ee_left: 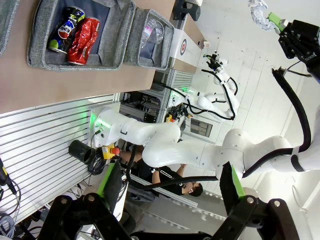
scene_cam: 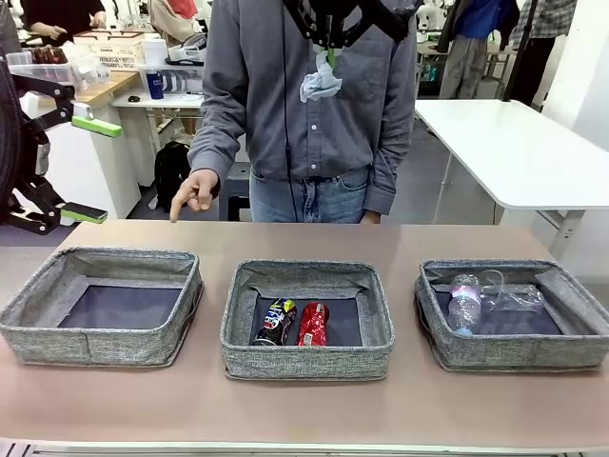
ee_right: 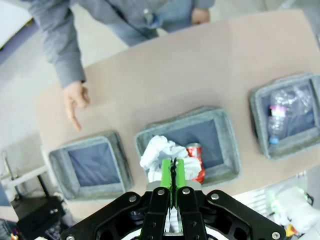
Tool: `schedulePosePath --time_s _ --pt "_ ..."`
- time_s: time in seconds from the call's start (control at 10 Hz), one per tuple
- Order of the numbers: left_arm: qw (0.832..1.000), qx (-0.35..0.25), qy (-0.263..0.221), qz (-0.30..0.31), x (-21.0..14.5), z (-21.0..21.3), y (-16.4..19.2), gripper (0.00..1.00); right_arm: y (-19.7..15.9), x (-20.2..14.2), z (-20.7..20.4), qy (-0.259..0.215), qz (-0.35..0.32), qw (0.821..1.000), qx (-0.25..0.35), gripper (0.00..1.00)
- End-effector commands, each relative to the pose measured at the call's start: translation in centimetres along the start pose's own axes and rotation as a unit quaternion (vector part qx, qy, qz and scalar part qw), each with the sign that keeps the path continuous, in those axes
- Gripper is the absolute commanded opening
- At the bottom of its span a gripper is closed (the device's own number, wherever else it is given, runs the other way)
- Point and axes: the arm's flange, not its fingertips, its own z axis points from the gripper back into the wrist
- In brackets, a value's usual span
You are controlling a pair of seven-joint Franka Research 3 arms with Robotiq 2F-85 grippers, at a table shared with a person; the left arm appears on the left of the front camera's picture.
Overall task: Sort the waste into the appropriate baskets.
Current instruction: Place the picked waste into the Fabric basket indicated by the person.
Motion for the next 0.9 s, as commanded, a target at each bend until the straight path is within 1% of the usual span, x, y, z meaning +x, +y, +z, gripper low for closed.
schedulePosePath --time_s 0.0,0.5,0.6,0.7,0.8 --pt "1.000 -0.008 0.002 -0.010 -0.2 -0.3 0.3 1.00 -0.1 -0.4 0.2 -0.002 0.002 1.000 0.003 0.02" --pt "1.000 -0.008 0.002 -0.010 -0.2 -0.3 0.3 1.00 0.0 0.0 0.0 0.000 0.000 1.000 0.000 0.02" --pt "1.000 0.000 0.000 0.000 0.0 0.0 0.0 1.00 -0.4 -0.4 -0.7 0.001 0.014 1.000 0.002 0.02" --pt "1.000 -0.002 0.017 0.000 -0.4 0.5 0.3 1.00 -0.5 -1.0 -1.6 0.011 0.038 0.999 0.009 0.02" --pt "1.000 0.018 0.004 -0.007 -0.4 1.4 0.7 1.00 0.2 -1.5 -2.5 0.002 0.060 0.998 0.025 0.02"
